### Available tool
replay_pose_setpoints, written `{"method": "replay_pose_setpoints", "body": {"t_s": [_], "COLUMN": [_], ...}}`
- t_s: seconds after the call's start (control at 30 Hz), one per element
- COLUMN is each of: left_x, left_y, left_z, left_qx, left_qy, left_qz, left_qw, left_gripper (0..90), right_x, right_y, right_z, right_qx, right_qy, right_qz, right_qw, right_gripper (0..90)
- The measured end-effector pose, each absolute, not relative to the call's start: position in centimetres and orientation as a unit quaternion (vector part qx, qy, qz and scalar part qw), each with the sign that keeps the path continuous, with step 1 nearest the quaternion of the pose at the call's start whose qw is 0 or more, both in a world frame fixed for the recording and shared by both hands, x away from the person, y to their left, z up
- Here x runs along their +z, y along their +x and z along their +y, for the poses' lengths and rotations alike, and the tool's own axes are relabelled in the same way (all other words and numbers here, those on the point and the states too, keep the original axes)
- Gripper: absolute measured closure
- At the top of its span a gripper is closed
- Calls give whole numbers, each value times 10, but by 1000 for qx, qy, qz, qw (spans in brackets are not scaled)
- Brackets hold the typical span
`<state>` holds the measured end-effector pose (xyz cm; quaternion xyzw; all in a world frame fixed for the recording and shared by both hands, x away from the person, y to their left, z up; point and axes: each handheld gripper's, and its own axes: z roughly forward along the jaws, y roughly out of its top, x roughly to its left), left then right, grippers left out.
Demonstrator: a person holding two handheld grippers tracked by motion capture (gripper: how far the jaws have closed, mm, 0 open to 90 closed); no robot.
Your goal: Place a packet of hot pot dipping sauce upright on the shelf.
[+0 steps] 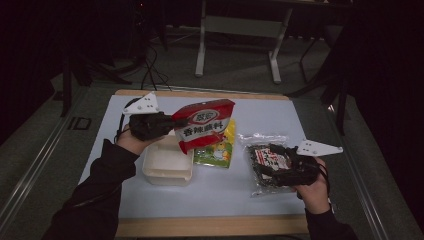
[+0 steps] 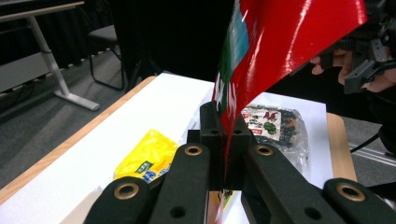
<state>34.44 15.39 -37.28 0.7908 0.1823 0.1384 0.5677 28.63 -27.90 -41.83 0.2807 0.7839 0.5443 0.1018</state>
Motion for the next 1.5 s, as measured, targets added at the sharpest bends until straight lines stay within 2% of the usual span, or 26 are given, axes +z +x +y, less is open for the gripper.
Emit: {"method": "replay_pose_setpoints", "body": {"t_s": [0.17, 0.77, 1.5], "left_x": [-376, -386, -420], "left_y": [361, 414, 439], "left_z": [170, 216, 238], "left_qx": [133, 173, 183], "left_qy": [788, 785, 801], "left_qz": [188, 223, 221], "left_qw": [571, 552, 525], "left_gripper": [900, 900, 900], "right_x": [-425, -438, -441], "right_y": [287, 288, 291], "right_z": [-280, -292, -299], "right_qx": [546, 544, 546], "right_qy": [284, 300, 309], "right_qz": [783, 780, 776], "right_qw": [90, 74, 62], "right_gripper": [142, 146, 152]}}
